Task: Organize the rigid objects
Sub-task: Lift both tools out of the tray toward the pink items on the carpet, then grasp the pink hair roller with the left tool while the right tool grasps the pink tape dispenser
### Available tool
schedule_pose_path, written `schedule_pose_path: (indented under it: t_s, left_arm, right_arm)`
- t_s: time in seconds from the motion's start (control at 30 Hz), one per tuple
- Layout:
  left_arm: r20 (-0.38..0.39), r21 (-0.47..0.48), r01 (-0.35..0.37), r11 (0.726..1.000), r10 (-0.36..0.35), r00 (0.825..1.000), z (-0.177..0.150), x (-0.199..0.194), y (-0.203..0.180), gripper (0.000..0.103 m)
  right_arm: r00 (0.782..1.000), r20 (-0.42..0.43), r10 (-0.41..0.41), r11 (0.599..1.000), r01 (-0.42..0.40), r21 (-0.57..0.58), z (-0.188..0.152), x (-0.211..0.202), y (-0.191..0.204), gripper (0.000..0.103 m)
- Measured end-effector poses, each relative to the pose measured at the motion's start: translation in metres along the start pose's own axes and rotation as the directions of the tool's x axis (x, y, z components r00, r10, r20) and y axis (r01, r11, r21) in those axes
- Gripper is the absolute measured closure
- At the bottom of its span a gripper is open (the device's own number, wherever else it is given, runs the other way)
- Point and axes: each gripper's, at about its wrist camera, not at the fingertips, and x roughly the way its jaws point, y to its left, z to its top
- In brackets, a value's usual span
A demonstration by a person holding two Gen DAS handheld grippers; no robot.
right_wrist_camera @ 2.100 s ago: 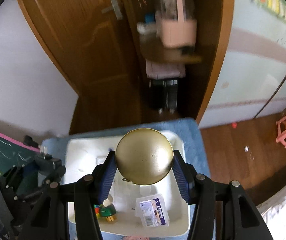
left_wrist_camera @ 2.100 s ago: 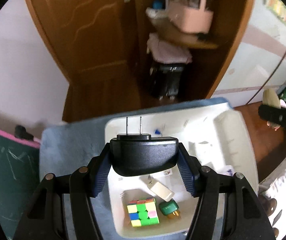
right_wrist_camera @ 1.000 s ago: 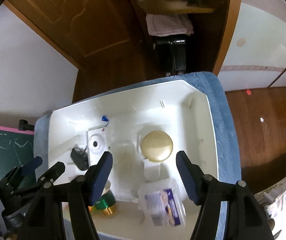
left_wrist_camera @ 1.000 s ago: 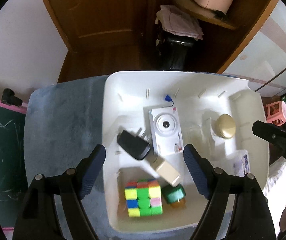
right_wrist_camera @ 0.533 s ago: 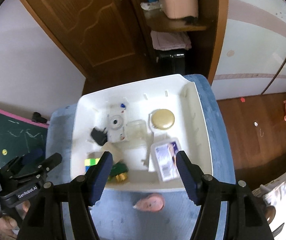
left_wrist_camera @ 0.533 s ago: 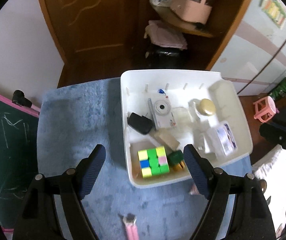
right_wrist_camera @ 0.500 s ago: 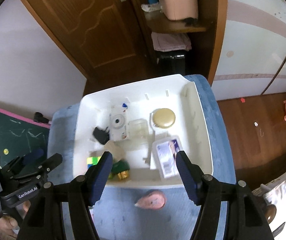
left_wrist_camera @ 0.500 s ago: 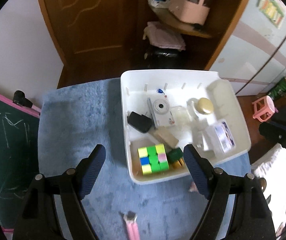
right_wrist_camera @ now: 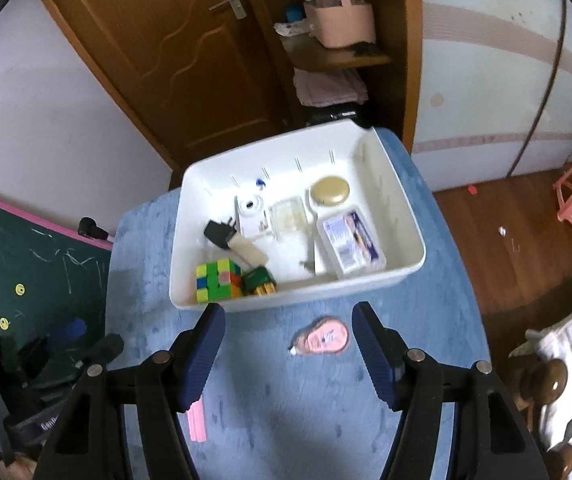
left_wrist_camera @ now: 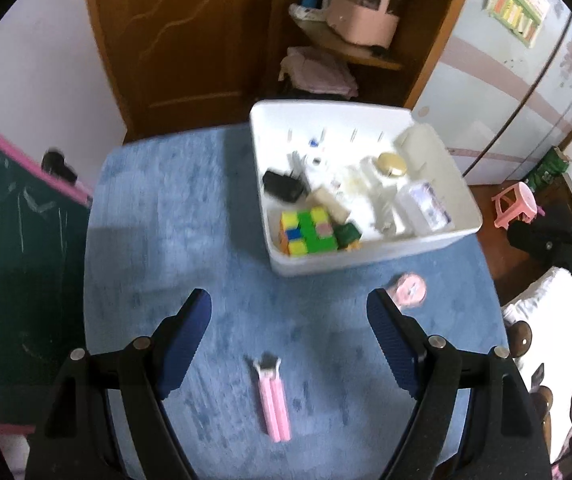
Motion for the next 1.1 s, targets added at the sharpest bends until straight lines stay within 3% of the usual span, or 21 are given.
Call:
schedule_pose_path:
  t_s: [0.3, 0.53, 0.87, 1.1]
  left_arm:
    - [-0.113, -0.068, -0.089, 0.994, 0.081, 0.990, -0.067, 0.056, 0.014, 0.020]
    - [-0.176, -0.091, -0.122, 0.988, 0.104, 0.979, -0.094, 0.087, 0.019, 0.021]
    - [-0.198, -0.119, -0.134, 0.984, 0.109, 0.974, -0.104, 0.107, 0.016, 0.021]
    - [-0.220, -0.129, -0.139, 0.982, 0.108, 0.969, -0.109, 0.116, 0.015, 0.021]
  right_arm:
    - [0.993, -0.106, -0.061, 0.975, 0.082, 0.205, -0.042, 0.069, -0.030, 0.036]
    - [0.978, -0.182, -0.101, 0.931, 0.157, 0.330, -0.052, 0.127, -0.056, 0.036]
    - [0.956, -0.257, -0.138, 0.917, 0.222, 0.331, -0.049, 0.170, -0.055, 0.036]
    - [0.953, -0.251, -0.168, 0.922, 0.242, 0.302, -0.047, 0.176, -0.044, 0.036]
